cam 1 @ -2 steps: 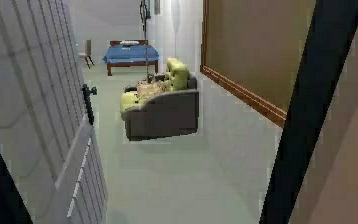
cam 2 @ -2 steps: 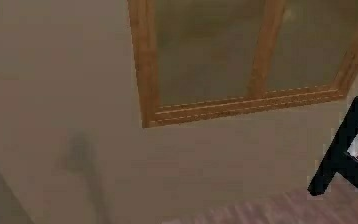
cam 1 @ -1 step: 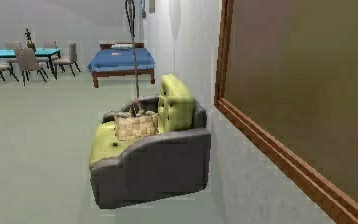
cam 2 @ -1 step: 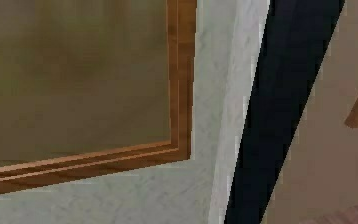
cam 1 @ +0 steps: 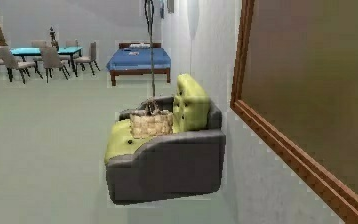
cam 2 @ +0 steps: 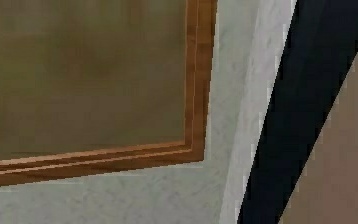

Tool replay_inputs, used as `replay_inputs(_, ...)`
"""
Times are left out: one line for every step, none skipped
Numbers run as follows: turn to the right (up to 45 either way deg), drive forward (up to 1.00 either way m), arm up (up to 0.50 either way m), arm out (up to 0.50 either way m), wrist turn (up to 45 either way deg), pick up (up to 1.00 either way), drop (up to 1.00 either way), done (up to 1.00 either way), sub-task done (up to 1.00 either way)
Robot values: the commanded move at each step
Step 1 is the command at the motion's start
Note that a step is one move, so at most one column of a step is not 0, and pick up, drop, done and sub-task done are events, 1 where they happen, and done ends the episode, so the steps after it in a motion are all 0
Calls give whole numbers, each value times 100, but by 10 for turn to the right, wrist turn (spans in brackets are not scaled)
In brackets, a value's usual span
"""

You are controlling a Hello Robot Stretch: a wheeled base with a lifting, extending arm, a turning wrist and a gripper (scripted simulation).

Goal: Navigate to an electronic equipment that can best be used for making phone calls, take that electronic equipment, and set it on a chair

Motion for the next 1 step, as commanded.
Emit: replay_inputs(0, 20, 0, 0, 0, 0, 0, 0, 0)
